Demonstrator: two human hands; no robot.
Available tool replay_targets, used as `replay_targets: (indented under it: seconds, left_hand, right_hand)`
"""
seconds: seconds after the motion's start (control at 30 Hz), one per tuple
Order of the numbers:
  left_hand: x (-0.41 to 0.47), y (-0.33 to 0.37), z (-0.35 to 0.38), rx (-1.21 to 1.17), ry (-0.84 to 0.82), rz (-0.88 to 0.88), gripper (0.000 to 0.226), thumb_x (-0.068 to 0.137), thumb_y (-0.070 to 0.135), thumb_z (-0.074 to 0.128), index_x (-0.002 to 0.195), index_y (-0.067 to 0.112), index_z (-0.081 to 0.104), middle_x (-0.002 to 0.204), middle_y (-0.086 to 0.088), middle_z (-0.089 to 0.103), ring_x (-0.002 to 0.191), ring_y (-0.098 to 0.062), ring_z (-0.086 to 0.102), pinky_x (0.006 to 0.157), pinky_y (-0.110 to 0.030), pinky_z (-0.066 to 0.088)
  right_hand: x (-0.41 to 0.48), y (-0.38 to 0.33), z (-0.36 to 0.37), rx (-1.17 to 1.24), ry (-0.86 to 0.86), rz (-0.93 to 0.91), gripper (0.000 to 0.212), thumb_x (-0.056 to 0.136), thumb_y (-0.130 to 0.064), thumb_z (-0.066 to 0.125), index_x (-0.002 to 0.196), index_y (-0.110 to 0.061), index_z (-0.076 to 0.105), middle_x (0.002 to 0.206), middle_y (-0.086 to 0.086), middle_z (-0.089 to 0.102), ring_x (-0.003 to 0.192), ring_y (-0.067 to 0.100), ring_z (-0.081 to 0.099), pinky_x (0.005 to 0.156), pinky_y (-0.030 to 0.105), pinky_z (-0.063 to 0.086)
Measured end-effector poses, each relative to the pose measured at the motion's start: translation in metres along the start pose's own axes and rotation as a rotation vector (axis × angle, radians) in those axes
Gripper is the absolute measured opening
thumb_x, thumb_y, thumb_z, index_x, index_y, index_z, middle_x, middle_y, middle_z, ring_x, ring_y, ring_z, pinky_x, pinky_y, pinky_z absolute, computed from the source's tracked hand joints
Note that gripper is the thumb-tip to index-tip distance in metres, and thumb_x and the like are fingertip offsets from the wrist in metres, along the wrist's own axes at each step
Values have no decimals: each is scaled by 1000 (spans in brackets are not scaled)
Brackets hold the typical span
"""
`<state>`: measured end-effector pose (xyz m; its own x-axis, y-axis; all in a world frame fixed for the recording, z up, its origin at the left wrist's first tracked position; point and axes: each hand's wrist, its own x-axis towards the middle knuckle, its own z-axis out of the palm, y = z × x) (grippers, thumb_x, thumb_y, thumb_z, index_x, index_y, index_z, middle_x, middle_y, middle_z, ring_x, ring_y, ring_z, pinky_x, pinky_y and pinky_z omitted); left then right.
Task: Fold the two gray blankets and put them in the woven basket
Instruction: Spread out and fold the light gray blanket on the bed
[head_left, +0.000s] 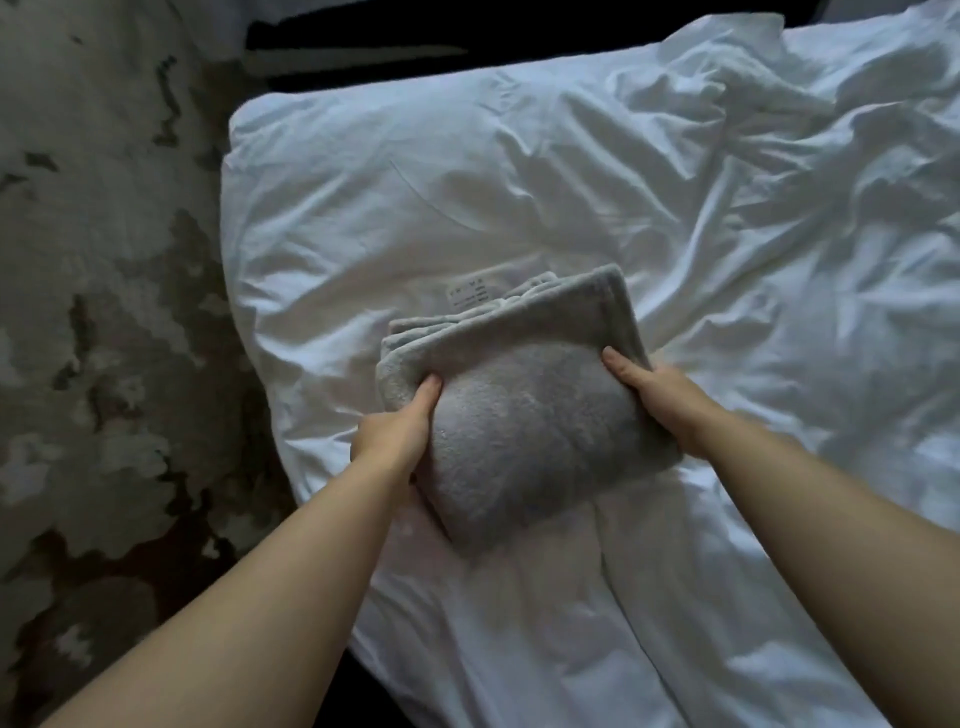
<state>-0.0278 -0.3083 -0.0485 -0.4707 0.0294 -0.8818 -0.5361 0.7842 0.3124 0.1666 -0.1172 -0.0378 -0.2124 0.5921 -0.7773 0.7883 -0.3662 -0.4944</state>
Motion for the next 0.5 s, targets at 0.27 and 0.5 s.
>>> replay_targets:
  seconds: [0.27, 0.5]
  left_hand:
    - [9, 3, 11, -33, 94, 216, 70, 71, 68, 59, 120, 18, 60, 116, -7, 65, 109, -31, 59, 97, -39, 46]
    - [4, 3, -12, -202, -214, 18, 86, 68, 67, 66, 130, 9, 54, 126, -11, 60, 112, -32, 58, 102, -43, 45]
  right_hand:
    - [5, 4, 8, 235, -202, 238, 76, 52, -75, 71, 110, -25, 69, 102, 6, 75, 90, 26, 73, 79, 36, 55]
    - [-57, -24, 12, 198, -136, 231, 63, 55, -58, 77, 106, -20, 71, 95, 6, 76, 92, 26, 71, 83, 35, 54]
